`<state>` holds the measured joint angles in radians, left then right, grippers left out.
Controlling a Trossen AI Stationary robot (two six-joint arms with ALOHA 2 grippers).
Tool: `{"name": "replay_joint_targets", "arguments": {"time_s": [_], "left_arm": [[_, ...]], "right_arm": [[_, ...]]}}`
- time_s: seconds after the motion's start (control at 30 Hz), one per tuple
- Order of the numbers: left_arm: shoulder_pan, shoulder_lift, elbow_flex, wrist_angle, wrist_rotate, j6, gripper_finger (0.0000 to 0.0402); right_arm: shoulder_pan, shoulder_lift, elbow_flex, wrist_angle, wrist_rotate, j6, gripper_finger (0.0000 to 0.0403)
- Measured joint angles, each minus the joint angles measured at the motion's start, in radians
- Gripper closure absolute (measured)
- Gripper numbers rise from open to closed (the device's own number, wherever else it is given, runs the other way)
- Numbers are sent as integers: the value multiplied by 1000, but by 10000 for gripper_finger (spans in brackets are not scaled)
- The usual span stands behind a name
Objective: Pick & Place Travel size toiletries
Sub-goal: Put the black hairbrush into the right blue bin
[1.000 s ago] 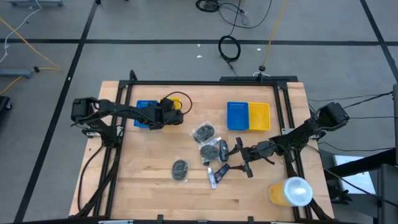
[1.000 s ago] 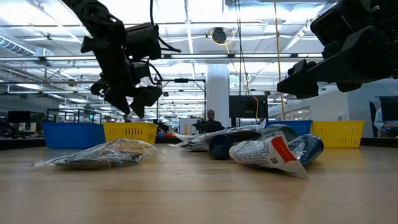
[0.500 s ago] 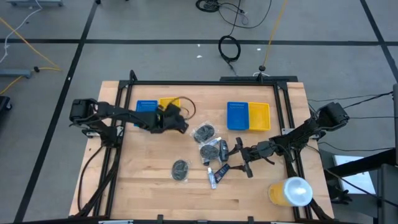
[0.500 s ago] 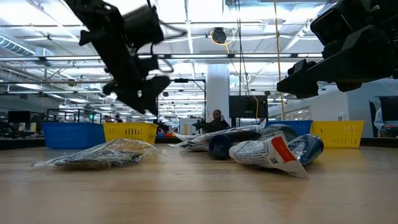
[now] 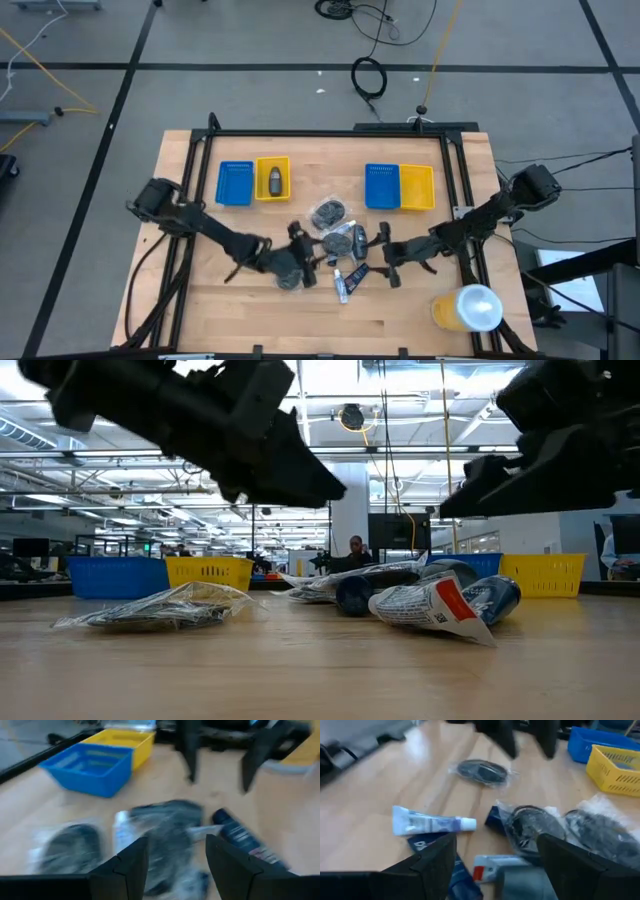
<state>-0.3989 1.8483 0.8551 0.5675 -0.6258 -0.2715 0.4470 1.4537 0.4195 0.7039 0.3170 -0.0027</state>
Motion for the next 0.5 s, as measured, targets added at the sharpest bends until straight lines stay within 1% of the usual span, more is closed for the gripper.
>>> {"name": "replay_joint_targets", "arguments": {"time_s": [0.1, 0.17, 0.2, 0.3, 0.4, 0.5], "left_arm": [[0, 61, 0, 120, -2, -28, 211], [15, 73, 0, 133, -4, -40, 211], [25, 74, 0, 127, -5, -52, 211], [53, 64, 0, 57, -8, -117, 211], [77, 47, 0, -44, -9, -202, 211], [91, 37, 0, -132, -11, -268, 211]], "right_arm": [[0, 14, 112, -223, 47, -44, 135], [0, 29, 175, -341, 80, -86, 135], [-1, 42, 205, -379, 79, -115, 135], [-5, 89, 277, -437, 76, -229, 135], [-21, 158, 322, -441, 76, -339, 135], [-42, 221, 351, -452, 80, -408, 136]]}}
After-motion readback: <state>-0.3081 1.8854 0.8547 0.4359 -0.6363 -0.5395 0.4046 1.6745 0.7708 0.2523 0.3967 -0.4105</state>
